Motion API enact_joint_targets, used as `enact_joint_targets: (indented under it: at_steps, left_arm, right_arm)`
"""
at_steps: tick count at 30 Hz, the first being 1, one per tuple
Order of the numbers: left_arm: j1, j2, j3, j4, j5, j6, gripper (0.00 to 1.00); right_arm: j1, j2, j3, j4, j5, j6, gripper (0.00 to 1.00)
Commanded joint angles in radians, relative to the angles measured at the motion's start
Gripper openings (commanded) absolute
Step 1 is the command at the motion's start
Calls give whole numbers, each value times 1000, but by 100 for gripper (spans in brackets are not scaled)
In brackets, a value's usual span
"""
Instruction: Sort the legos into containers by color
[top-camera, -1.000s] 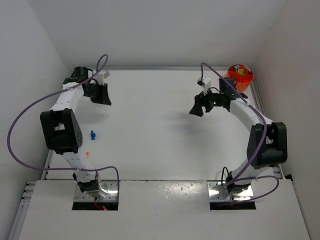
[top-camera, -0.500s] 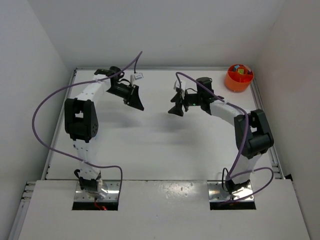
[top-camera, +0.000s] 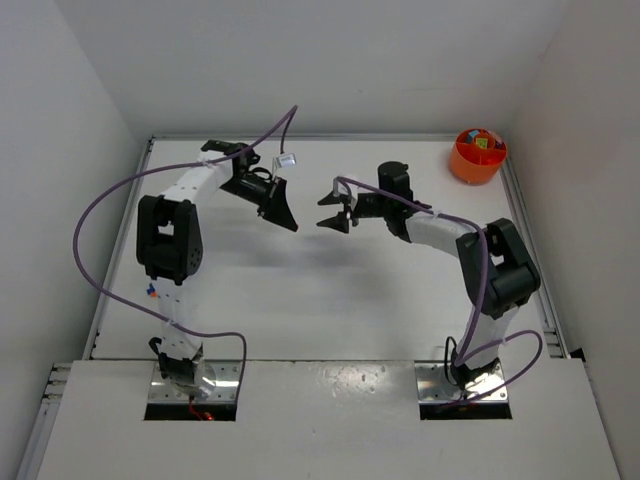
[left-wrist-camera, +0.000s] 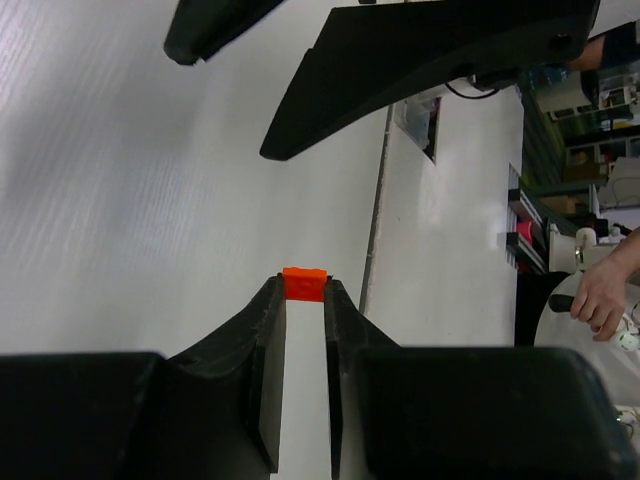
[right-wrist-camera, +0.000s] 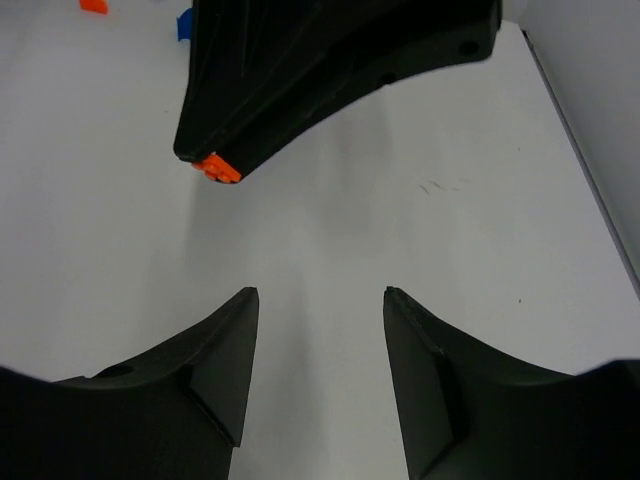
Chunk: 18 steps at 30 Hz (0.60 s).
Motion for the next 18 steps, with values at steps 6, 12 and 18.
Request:
enact_joint_targets:
  at_steps: [6,12,18]
  left_arm:
    - [-35,27,12,-32,32,60,0]
    - [-53,36,-19,-32,52,60,0]
    - [-53,36,-28,-32,62,70,0]
  right_arm:
    - [56,35,107,-126,-177,-212,53]
    - [97,55,153,-219,-197,-268,50]
    - [116,65,153,-242,-197,-298,45]
